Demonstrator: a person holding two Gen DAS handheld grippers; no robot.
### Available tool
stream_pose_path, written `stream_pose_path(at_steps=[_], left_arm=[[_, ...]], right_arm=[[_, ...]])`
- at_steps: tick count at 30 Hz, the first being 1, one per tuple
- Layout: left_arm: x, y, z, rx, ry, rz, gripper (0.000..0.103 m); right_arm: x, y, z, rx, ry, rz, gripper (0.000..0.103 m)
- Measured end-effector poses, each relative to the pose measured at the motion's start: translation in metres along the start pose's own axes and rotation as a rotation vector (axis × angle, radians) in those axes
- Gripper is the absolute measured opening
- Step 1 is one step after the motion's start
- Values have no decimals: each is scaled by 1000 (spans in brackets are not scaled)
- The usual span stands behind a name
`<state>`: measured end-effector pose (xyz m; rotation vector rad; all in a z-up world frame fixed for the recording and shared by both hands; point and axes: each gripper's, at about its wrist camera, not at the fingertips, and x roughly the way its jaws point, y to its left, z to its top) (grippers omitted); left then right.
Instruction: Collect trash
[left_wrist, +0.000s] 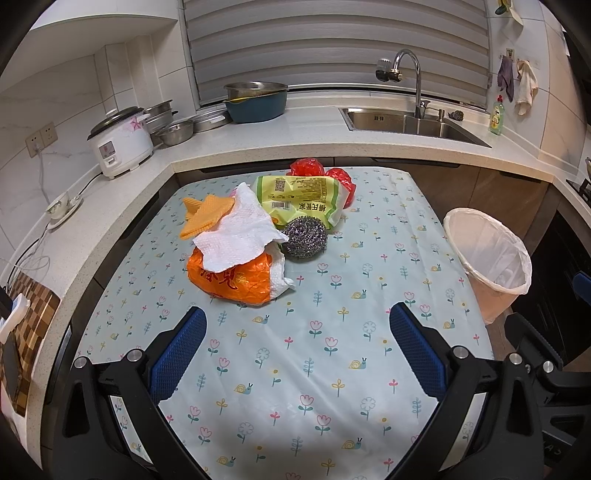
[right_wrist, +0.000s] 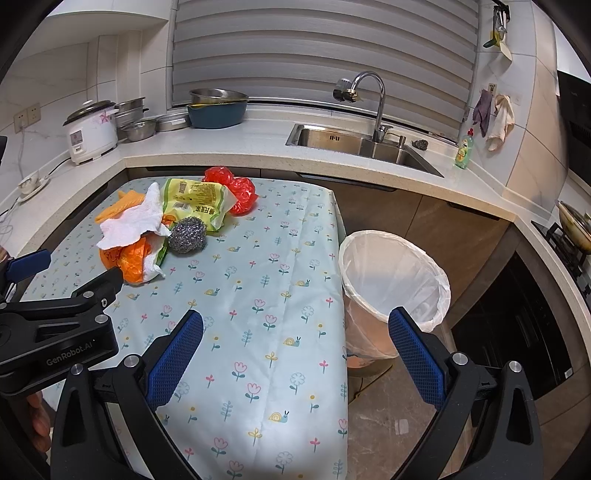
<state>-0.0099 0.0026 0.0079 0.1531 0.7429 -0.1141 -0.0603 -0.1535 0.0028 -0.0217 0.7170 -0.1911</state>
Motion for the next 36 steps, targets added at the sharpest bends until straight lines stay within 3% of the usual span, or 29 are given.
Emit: stream_pose_path(at_steps=[17,27,36], left_arm=[[1,5,2,-5,-1,1,95],[16,49,17,-82,-35,42,95],[50,88,41,-100,-26,87,95]], right_arm=[[0,1,0,2,0,1,96],[13,16,19,-3,-7,10,96],[49,35,51,4,-17,64,96]])
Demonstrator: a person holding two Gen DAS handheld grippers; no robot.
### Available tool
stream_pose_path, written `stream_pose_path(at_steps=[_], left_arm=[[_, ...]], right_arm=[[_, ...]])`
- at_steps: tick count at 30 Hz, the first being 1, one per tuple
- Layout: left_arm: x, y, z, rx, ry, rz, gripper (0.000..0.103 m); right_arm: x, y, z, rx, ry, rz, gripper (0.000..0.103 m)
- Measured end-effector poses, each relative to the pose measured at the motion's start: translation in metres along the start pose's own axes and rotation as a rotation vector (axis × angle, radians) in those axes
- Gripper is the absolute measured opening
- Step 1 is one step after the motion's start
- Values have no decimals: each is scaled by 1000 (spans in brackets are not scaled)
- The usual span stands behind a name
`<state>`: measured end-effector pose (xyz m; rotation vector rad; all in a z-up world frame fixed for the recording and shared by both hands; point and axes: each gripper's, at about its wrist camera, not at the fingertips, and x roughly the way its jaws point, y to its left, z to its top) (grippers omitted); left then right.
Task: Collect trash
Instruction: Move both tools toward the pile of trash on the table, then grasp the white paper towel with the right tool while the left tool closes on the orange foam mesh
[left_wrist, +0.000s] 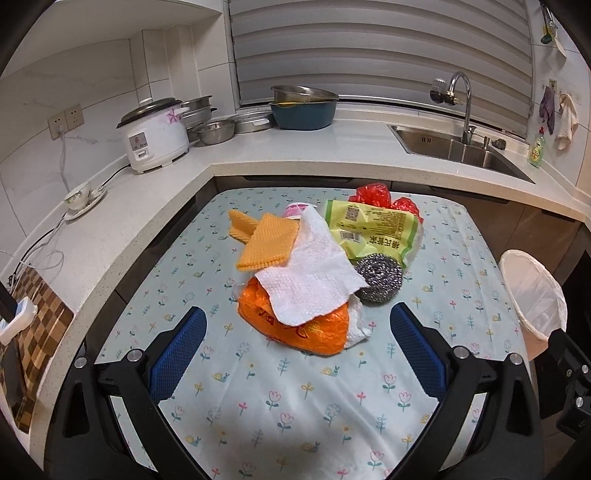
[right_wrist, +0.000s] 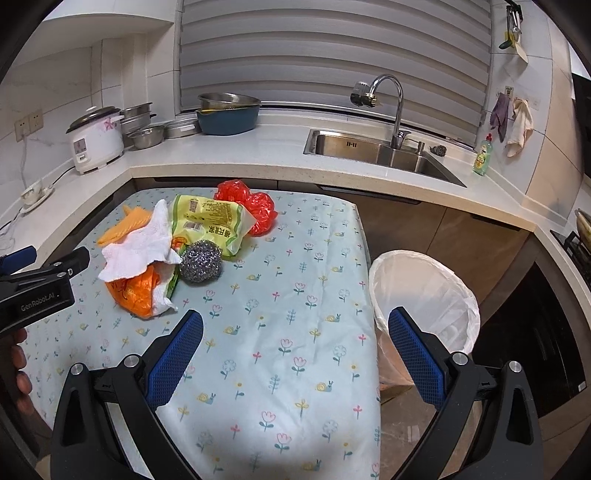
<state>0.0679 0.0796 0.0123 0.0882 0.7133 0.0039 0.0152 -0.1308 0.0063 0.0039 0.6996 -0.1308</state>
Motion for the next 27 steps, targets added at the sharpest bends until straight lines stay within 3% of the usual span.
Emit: stream_pose_path(at_steps=[7,18,23,26,27], left_arm=[[45,25,22,-11,45,4,96],[122,61,45,-32,104,-38,93],[153,65,45,-30,172,-107,73],[162,65,44,-23,187,-143,54],[163,65,44,-23,192,-162,43]], right_arm=[[38,26,26,-8,-4,25,96],[91,86,49,-34,34,88,86],[107,113,47,-42,70,135,79],[117,128,43,-58,96,152,72],[121,132,42,-61,107,161,69]])
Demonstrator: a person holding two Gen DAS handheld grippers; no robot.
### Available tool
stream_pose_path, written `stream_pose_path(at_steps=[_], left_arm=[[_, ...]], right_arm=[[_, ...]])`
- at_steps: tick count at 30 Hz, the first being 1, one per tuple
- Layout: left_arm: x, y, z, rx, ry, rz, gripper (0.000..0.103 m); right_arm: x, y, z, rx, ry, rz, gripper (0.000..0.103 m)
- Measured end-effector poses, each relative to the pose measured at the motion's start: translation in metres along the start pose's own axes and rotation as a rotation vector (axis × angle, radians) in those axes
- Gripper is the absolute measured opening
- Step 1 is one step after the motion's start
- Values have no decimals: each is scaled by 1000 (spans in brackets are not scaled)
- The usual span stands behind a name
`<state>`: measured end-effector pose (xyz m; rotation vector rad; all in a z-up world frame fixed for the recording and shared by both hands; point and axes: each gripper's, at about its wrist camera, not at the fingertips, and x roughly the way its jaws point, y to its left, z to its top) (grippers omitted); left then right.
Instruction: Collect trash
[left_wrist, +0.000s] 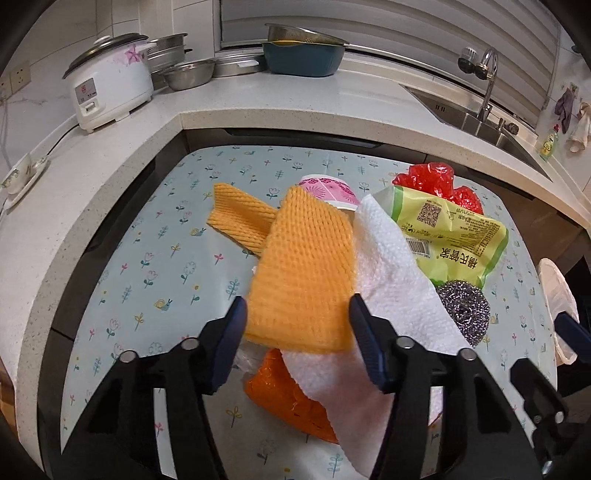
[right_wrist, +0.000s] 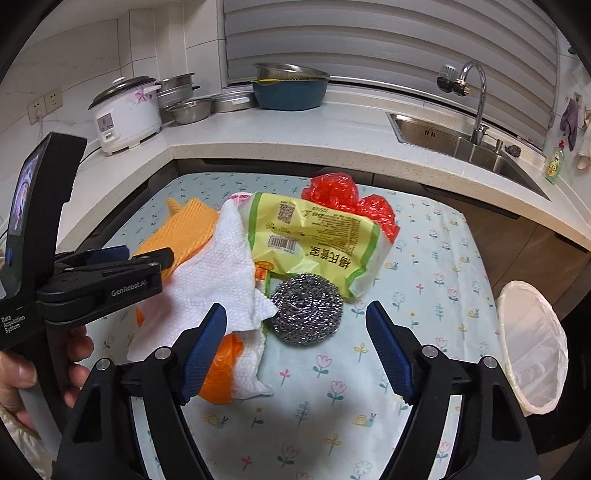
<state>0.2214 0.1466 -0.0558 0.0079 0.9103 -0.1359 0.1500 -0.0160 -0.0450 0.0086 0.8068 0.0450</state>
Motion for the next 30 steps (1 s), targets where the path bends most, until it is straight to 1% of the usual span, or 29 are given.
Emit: stream_pose_path(at_steps=[1,2,3,4,6,7,10,11,13,15,16,19,22,25,30], left_arm=[[1,0,1,1,7,-20,31],[1,1,0,2,9,-39,24],[1,1,0,5,11,-49,14],[0,1,0,6,8,-55,9],[-2,2,0,10,2,-67,5],[-3,2,0,9,-3,-71,3],[-7,2,-1,12,-11,-81,2],[-8,2,-1,14,-13,-82,2],[-11,2,-2,13,-17,-83,2],[-14,2,-2,14,-24,-82,2],[-16,2,-2,14,-27,-84,2],[-23,0,-1,15,-42,-87,2],[-33,-4,0,14,-60,-88,1],[-45,-10,1,17,-78,-98,0],[-68,-31,2,43,-115,-127,0]], right_arm=[[4,3,-1,0,10,10,68],[8,6,-1,2,21,21,65],[12,8,-2,6,30,32,61],[15,10,-2,10,37,42,59],[21,14,-2,15,46,59,56],[23,15,-2,18,48,67,55],[32,19,0,26,62,86,52],[34,20,0,29,69,95,48],[41,23,0,28,88,113,36],[44,25,-1,24,101,125,9],[43,25,-1,24,100,131,4],[30,23,2,19,57,136,3],[12,19,8,9,6,115,2],[-9,7,14,23,-42,102,2],[-43,-20,20,51,-113,60,2]])
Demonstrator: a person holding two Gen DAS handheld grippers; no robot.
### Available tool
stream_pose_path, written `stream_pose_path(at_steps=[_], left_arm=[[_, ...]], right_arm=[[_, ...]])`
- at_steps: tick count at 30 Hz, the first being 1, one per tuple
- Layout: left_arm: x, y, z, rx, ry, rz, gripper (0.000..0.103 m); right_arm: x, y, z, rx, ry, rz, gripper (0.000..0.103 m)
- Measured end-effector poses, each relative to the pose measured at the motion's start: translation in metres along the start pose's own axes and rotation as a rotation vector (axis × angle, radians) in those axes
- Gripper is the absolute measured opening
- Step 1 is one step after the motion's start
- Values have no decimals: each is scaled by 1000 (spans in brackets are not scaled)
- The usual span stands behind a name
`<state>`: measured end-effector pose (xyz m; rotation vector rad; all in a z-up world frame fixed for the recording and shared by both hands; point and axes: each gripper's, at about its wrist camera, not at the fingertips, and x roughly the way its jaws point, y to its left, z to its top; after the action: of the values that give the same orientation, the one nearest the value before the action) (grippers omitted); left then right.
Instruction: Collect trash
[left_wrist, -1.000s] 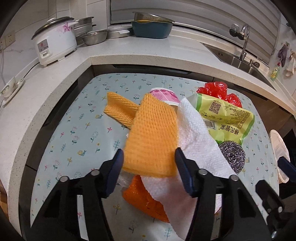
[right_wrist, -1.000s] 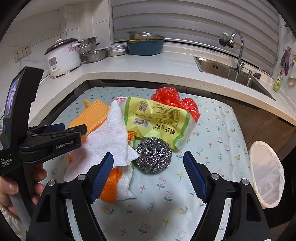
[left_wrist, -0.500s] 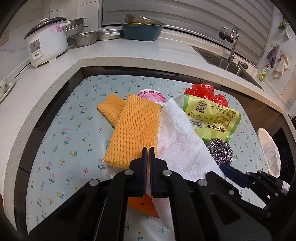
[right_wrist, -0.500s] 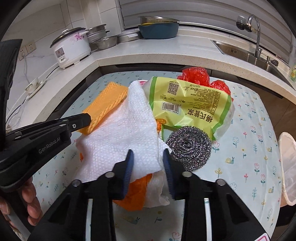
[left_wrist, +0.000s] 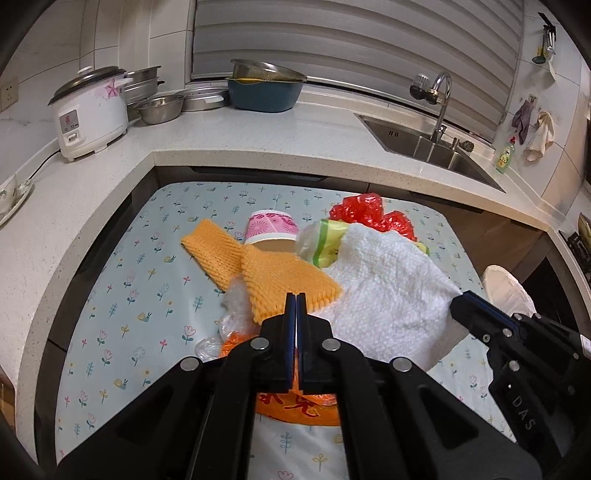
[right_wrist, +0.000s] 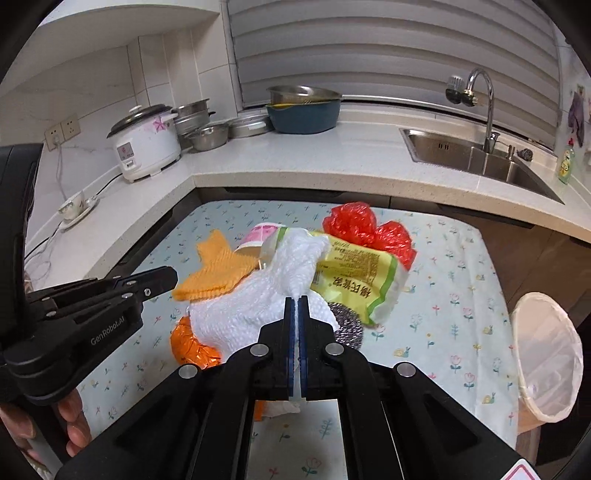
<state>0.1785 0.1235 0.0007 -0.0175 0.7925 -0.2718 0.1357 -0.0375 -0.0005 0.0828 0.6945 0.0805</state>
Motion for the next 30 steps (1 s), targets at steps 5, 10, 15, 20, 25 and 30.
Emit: stream_pose_path(at_steps=[5,10,15,20,25,30], left_arm=[[-15,-37,2,51,-24,-44,0],[-30,-74,4,105,-52,-84,0],[-43,-94,5,118,-72,-104,0],[-43,-80,2,79,-54,-72,3],[-29,-40,-10,0,-12,16,52],[-7,-7,-15,-49,26,80,61]], right_arm=[[-31,-33,6,37,-56,-55,2],[-62,-69,6,82,-106,-111,2],[-91,-105,3,127,-146,-168,2],[-106,-129,-6,162,-156,-195,2],[-98,-132,-15,182,-136,-179,2],[-79,-123,-15,180,-114,-141,2]])
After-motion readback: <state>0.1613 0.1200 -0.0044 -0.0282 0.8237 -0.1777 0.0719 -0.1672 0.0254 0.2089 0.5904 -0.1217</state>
